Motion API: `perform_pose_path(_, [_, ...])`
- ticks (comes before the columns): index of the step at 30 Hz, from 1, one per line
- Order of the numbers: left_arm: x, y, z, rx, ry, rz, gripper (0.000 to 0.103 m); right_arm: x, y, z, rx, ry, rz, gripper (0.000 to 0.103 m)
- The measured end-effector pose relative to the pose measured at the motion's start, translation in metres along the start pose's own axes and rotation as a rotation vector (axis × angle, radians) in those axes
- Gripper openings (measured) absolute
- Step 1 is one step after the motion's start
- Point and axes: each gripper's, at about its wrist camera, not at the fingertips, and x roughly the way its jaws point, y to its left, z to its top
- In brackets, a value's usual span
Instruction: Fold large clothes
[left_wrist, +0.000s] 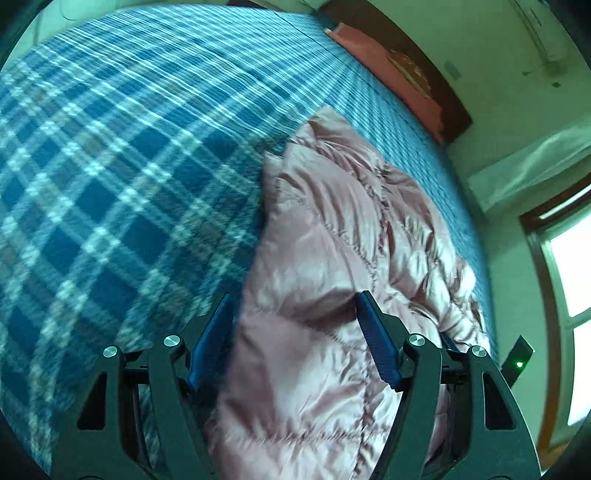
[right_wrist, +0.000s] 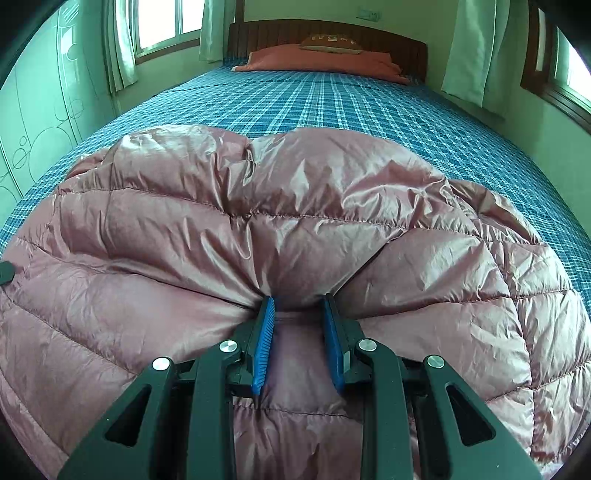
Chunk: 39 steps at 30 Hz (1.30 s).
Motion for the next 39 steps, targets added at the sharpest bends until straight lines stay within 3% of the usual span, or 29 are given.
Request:
perform_pose_path(3, [0.019, -0.001, 0.002, -0.005, 0.061, -0.071, 0.069, 0.000, 0.002, 0.000, -0.001, -0.001, -0.002, 0.027])
perform_pose_path(6, [0.028, -0.002, 0.003, -0.026, 0.059, -0.106, 0.068, 0.000, 0.003, 0.000, -0.003, -0.002, -0.006, 0.027])
perform_pose_path(10, [0.033, -0.014, 0.001, 0.025, 0.065, -0.110, 0.034, -0.001, 0.004, 0.000, -0.006, -0.005, -0.013, 0.027])
perform_pose_path(16, [0.015, -0.039, 0.000, 0.111, -0.008, -0.090, 0.020, 0.000, 0.010, 0.000, -0.012, -0.006, -0.025, 0.027])
perform_pose_path(25, [-0.025, -0.104, -0.005, 0.245, -0.101, -0.093, 0.015, -0.007, 0.007, 0.005, 0.007, 0.004, -0.006, 0.028])
perform_pose_path(27, [-0.034, -0.126, -0.009, 0.294, -0.120, -0.078, 0.015, -0.017, -0.001, 0.006, 0.036, 0.002, 0.011, 0.045])
perform_pose_path(28, [-0.038, -0.134, -0.012, 0.314, -0.127, -0.071, 0.015, -0.021, -0.005, 0.006, 0.044, -0.004, 0.015, 0.047])
perform_pose_path(32, [-0.044, -0.170, -0.020, 0.383, -0.135, -0.049, 0.014, -0.054, -0.029, 0.002, 0.078, -0.054, 0.015, 0.049])
perform_pose_path(39, [-0.039, -0.245, -0.051, 0.525, -0.137, 0.003, 0.014, -0.087, -0.086, -0.017, 0.160, -0.065, -0.020, 0.049])
